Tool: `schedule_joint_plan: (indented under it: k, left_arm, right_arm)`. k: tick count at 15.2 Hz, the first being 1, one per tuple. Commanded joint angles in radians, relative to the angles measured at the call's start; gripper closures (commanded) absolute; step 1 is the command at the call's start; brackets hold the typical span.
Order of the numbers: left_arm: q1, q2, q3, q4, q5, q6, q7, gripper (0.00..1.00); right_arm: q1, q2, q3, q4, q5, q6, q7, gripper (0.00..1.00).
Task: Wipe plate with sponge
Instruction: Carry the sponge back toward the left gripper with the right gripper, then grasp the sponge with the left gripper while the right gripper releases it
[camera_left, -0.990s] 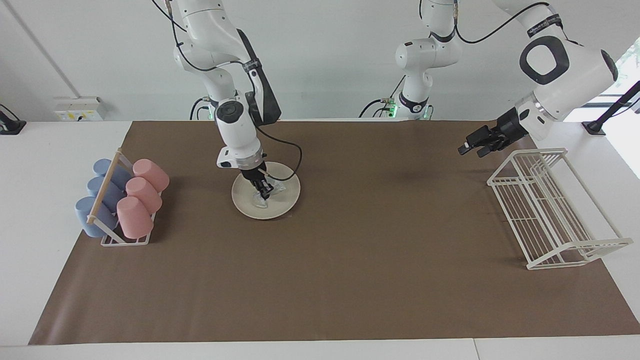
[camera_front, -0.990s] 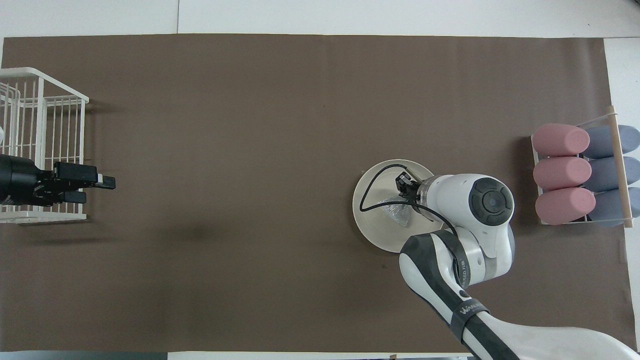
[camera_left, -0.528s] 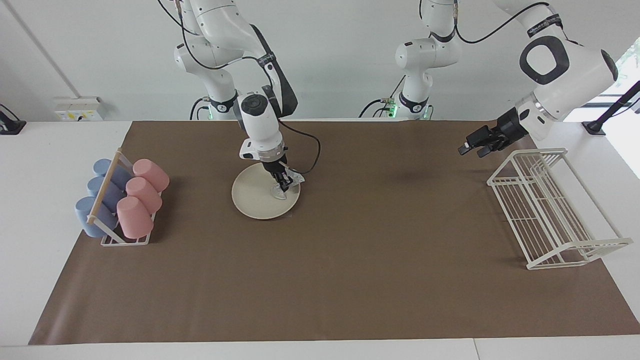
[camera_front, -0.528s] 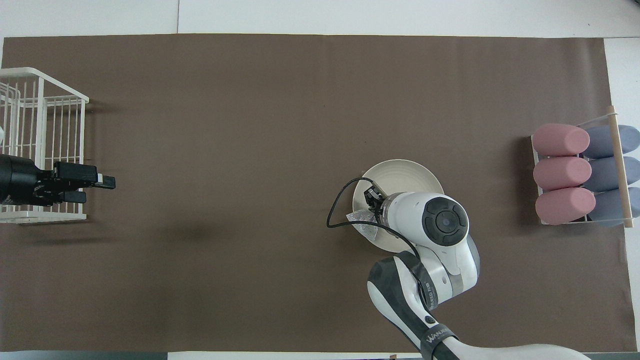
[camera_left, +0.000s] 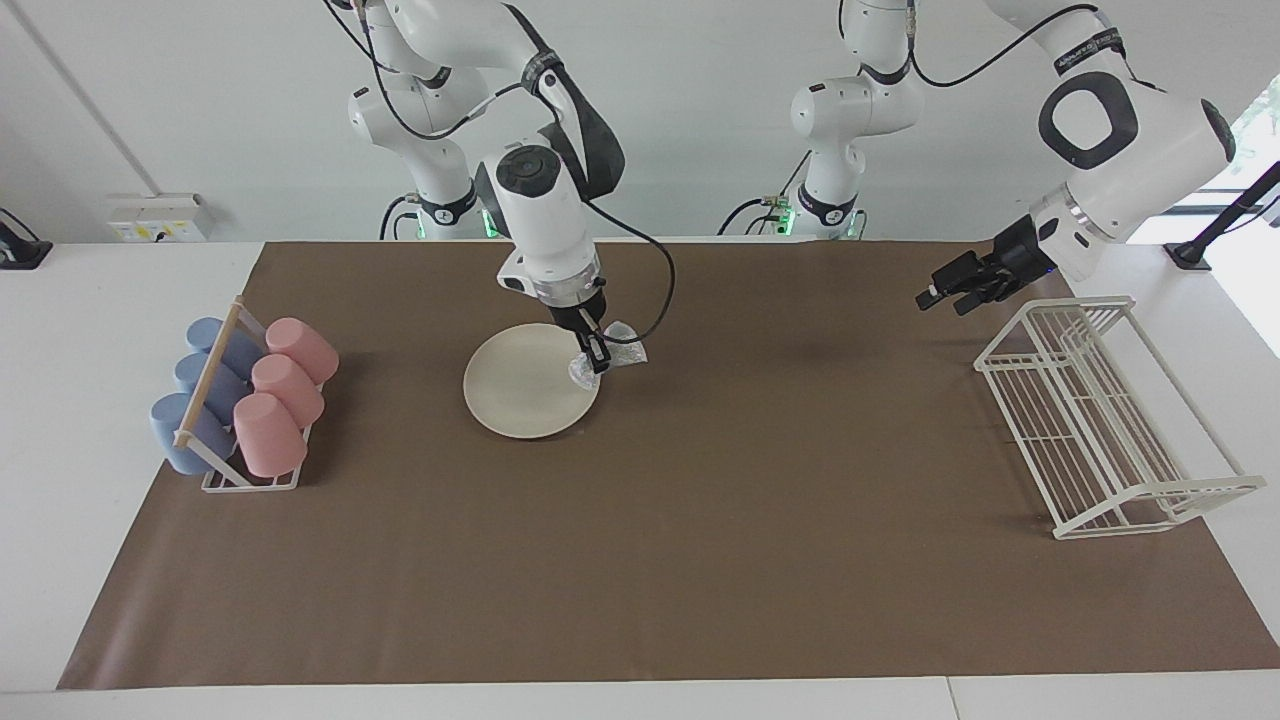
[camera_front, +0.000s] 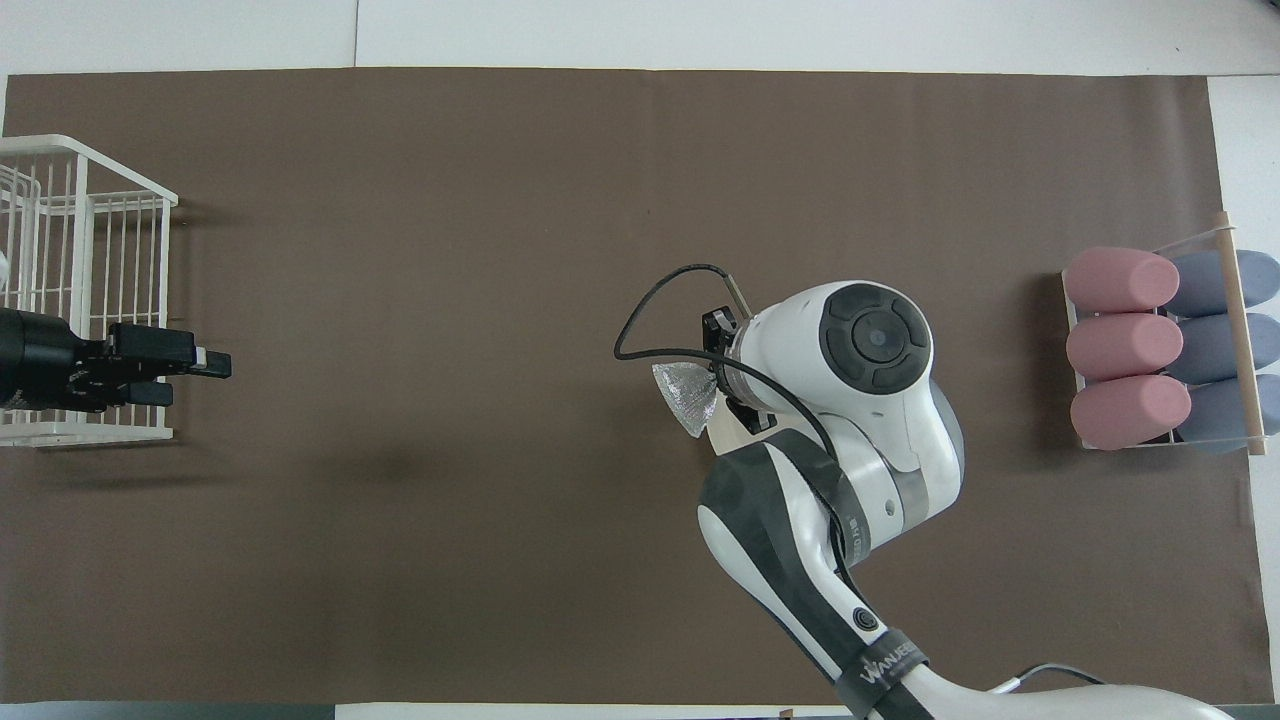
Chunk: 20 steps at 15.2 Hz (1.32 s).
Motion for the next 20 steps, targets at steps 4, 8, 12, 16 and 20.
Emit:
schedule_joint_plan:
  k: [4, 8, 12, 16, 20]
  left_arm:
    - [-0.001, -0.029, 0.008, -0.017, -0.281, -0.063, -0.009, 0.00]
    - [-0.060, -0.063, 0.002, -0.112, -0.459, -0.046, 0.122, 0.00]
    - [-0.133, -0.030, 0.002, -0.199, -0.572, 0.056, 0.356, 0.00]
    - [-0.141, 0.041, 0.007, -0.172, -0.572, 0.070, 0.433, 0.00]
    - [-0.159, 0.058, 0.004, -0.178, -0.573, 0.135, 0.434, 0.00]
  right_arm:
    - [0.144, 0.322, -0.007, 0.479, -0.004, -0.131, 0.408, 1.00]
    - [0.216, 0.383, -0.012, 0.564, -0.082, -0.141, 0.521, 1.00]
    - [0.242, 0.386, -0.006, 0.561, -0.113, -0.132, 0.525, 1.00]
    - [0.241, 0.386, -0.006, 0.561, -0.113, -0.131, 0.527, 1.00]
    - [0.239, 0.386, -0.007, 0.562, -0.113, -0.129, 0.527, 1.00]
